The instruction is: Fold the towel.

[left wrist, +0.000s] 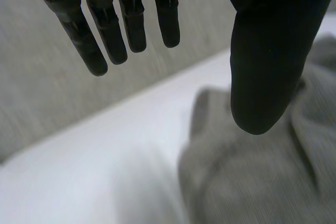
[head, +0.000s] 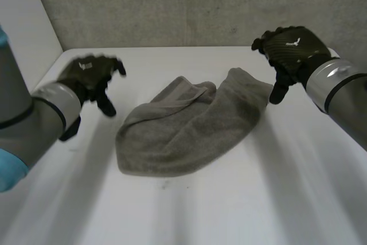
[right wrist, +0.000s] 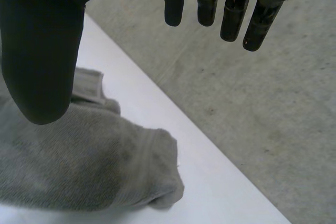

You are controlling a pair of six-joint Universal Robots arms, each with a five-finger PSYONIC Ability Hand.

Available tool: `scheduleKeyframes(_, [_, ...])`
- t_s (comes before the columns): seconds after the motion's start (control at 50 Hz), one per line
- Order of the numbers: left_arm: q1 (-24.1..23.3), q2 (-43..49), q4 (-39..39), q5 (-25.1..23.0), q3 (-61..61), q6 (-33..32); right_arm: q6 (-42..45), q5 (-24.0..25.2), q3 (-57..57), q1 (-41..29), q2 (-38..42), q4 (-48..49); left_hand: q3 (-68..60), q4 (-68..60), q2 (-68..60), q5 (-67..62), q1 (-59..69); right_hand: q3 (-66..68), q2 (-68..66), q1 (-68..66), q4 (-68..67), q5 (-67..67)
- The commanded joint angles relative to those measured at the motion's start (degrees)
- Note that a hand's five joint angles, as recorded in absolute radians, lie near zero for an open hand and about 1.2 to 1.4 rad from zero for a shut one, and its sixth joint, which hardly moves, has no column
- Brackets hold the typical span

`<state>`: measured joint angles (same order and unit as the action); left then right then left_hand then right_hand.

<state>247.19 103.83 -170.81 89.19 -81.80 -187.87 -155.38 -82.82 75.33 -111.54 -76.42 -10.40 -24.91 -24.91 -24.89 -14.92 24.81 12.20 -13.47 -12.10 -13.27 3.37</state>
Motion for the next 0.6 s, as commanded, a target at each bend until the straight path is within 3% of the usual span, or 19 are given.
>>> scheduleKeyframes(0.02, [0.0, 5.6, -3.5, -1.3, -8.3, -1.8, 1.0, -0.1, -0.3, -0.6, 3.0, 0.0, -1.3, -1.3, -1.3, -1.3, 1.4, -2.2, 3.5, 2.1, 3.3, -3.4])
scheduleKeyframes(0.14, [-0.4, 8.8, -11.8, -3.9, -13.7, -2.2, 1.0, -0.1, 0.0, -0.7, 4.3, 0.0, -6.1, -6.1, -6.2, -6.1, 6.2, -2.2, 3.5, 2.1, 3.3, -3.4])
scheduleKeyframes(0.42, [-1.0, 13.2, -13.5, -4.0, -15.5, -2.3, 1.0, -0.2, 0.1, -0.7, 5.2, 0.2, -13.2, -13.2, -13.2, -13.2, 13.3, -2.2, 3.5, 2.1, 3.3, -3.4])
scheduleKeyframes(0.46, [-1.0, 13.9, -15.1, -4.0, -15.2, -2.3, 1.0, -0.2, 0.2, -0.7, 5.2, 0.2, -24.3, -24.3, -24.3, -24.3, 24.4, -2.2, 3.5, 2.1, 3.3, -3.4])
scheduleKeyframes(0.6, [-0.9, 14.6, -18.9, -4.0, -15.3, -2.3, 1.1, -0.2, 0.4, -0.7, 5.4, 0.2, -27.2, -27.2, -27.2, -27.2, 27.3, -2.2, 3.5, 2.1, 3.3, -3.4])
